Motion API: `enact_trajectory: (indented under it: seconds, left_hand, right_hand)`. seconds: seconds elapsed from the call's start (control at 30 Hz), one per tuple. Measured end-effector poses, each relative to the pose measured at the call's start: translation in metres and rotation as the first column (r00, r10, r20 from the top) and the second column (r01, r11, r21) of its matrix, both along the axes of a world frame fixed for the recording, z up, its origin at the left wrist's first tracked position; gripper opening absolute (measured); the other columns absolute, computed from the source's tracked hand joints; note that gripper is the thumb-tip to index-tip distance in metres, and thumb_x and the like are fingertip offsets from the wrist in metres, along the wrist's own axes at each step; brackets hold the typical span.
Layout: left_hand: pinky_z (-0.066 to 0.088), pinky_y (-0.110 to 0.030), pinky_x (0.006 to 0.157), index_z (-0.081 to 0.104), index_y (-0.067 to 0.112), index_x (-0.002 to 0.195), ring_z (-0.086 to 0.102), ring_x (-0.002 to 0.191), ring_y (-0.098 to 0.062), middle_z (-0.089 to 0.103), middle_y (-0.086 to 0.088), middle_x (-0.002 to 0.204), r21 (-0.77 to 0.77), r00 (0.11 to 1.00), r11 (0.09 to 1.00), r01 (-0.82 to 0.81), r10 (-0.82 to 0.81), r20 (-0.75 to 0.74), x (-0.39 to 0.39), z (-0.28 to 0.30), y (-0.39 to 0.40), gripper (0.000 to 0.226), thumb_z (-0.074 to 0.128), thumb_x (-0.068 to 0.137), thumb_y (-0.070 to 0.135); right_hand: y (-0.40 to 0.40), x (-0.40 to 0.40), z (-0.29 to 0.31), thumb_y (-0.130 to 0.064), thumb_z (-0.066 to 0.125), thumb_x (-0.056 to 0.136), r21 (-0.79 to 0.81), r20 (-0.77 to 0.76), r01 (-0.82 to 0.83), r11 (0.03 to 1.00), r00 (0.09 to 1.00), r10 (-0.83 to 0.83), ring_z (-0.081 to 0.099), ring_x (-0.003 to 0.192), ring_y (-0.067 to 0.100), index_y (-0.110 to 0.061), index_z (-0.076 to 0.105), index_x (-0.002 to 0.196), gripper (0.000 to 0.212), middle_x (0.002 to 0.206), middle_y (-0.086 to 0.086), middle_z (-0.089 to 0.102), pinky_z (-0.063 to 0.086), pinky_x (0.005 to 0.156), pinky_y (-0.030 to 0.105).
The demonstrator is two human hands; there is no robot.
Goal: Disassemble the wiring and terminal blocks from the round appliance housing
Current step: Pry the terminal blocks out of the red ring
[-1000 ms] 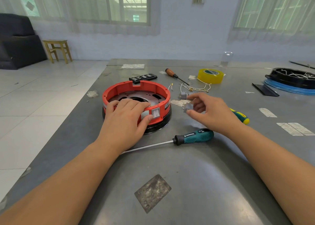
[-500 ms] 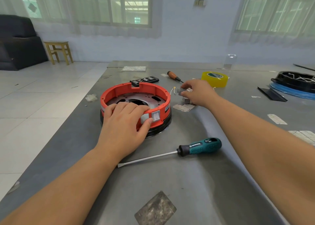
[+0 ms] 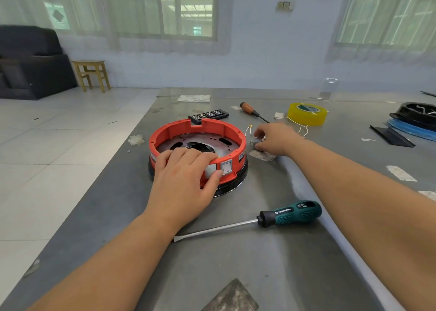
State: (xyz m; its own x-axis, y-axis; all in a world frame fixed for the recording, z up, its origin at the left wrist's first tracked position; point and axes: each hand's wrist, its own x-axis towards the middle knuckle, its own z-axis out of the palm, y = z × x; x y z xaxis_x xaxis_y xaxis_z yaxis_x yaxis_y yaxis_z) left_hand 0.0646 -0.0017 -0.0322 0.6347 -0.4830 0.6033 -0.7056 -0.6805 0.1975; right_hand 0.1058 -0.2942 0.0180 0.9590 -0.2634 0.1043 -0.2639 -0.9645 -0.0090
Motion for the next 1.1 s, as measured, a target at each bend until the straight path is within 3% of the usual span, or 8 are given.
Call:
enact_trajectory:
  seconds: [0.13, 0.37, 0.5, 0.57, 0.67, 0.77, 0.87, 1.1]
  left_hand:
    - [0.027, -0.039, 0.106, 0.07, 0.032, 0.125, 0.057, 0.119, -0.019, 0.07, 0.011, 0.117, 0.003, 1.0, 1.0, -0.003, 0.003, 0.01, 0.0, 0.0, 0.001, 0.039, 0.051, 0.097, 0.051]
    - [0.027, -0.041, 0.107, 0.071, 0.031, 0.125, 0.058, 0.121, -0.021, 0.071, 0.01, 0.117, -0.007, 1.0, 1.0, 0.007, -0.007, 0.005, -0.002, 0.002, 0.002, 0.039, 0.053, 0.096, 0.05]
    - [0.028, -0.041, 0.109, 0.071, 0.032, 0.126, 0.058, 0.122, -0.022, 0.071, 0.01, 0.118, 0.002, 1.0, 1.0, 0.009, -0.009, 0.002, -0.005, 0.003, 0.007, 0.041, 0.05, 0.096, 0.051]
    - [0.03, -0.042, 0.108, 0.071, 0.032, 0.125, 0.059, 0.121, -0.022, 0.072, 0.01, 0.116, -0.013, 1.0, 1.0, 0.008, -0.008, 0.011, -0.006, 0.002, 0.012, 0.042, 0.048, 0.096, 0.053]
    - [0.029, -0.041, 0.107, 0.073, 0.032, 0.122, 0.059, 0.12, -0.022, 0.072, 0.01, 0.113, -0.033, 1.0, 0.999, 0.008, -0.007, 0.027, -0.008, 0.001, 0.015, 0.045, 0.043, 0.097, 0.055]
    - [0.028, -0.041, 0.107, 0.073, 0.029, 0.119, 0.059, 0.119, -0.024, 0.073, 0.006, 0.114, -0.061, 1.0, 0.998, -0.006, 0.007, 0.018, -0.009, 0.001, 0.014, 0.041, 0.048, 0.097, 0.052]
    - [0.027, -0.04, 0.106, 0.075, 0.027, 0.115, 0.058, 0.116, -0.024, 0.073, 0.004, 0.112, -0.093, 1.0, 0.996, -0.006, 0.008, 0.017, -0.01, 0.0, 0.011, 0.042, 0.048, 0.096, 0.052]
    - [0.025, -0.036, 0.099, 0.076, 0.027, 0.105, 0.054, 0.104, -0.019, 0.07, 0.011, 0.098, -0.171, 0.999, 0.984, 0.048, -0.049, -0.001, 0.001, 0.0, 0.008, 0.047, 0.042, 0.093, 0.058]
  right_hand:
    - [0.003, -0.02, 0.005, -0.042, 0.07, 0.091, 0.048, 0.094, -0.048, 0.998, 0.995, 0.043, 0.054, 0.128, 0.023, -0.024, 0.055, 0.141, 0.056, 0.139, -0.002, 0.061, 0.047, 0.107, 0.044]
    - [0.026, -0.092, 0.002, -0.039, 0.065, 0.095, 0.204, 0.272, -0.24, 0.949, 0.945, 0.181, 0.059, 0.111, 0.016, -0.025, 0.071, 0.117, 0.027, 0.114, -0.006, 0.063, 0.047, 0.098, 0.034]
    - [0.068, -0.141, -0.009, -0.061, 0.04, 0.098, 0.132, 0.224, -0.346, 0.929, 0.923, 0.312, 0.06, 0.1, 0.008, -0.03, 0.071, 0.112, 0.046, 0.105, -0.012, 0.066, 0.05, 0.09, 0.034]
    - [0.085, -0.16, -0.019, -0.071, 0.023, 0.095, 0.042, 0.17, -0.356, 0.933, 0.923, 0.345, 0.06, 0.101, 0.01, -0.034, 0.068, 0.113, 0.061, 0.107, -0.012, 0.067, 0.049, 0.086, 0.035]
    - [0.094, -0.174, -0.032, -0.075, 0.014, 0.094, -0.064, 0.104, -0.357, 0.932, 0.926, 0.362, 0.058, 0.103, 0.01, -0.038, 0.064, 0.117, 0.067, 0.114, -0.014, 0.063, 0.048, 0.084, 0.033]
    - [0.092, -0.178, -0.036, -0.076, 0.02, 0.094, -0.12, 0.149, -0.387, 0.914, 0.903, 0.402, 0.057, 0.095, 0.011, -0.034, 0.062, 0.106, 0.06, 0.106, -0.012, 0.06, 0.047, 0.075, 0.03]
    - [0.088, -0.182, -0.035, -0.064, 0.038, 0.092, -0.131, 0.178, -0.451, 0.883, 0.865, 0.468, 0.055, 0.086, 0.013, -0.03, 0.054, 0.094, 0.037, 0.095, -0.01, 0.053, 0.046, 0.064, 0.031]
    - [0.072, -0.185, -0.027, -0.046, 0.051, 0.09, -0.073, 0.089, -0.573, 0.816, 0.812, 0.578, 0.054, 0.089, 0.014, -0.027, 0.061, 0.102, 0.025, 0.098, -0.007, 0.058, 0.047, 0.073, 0.032]
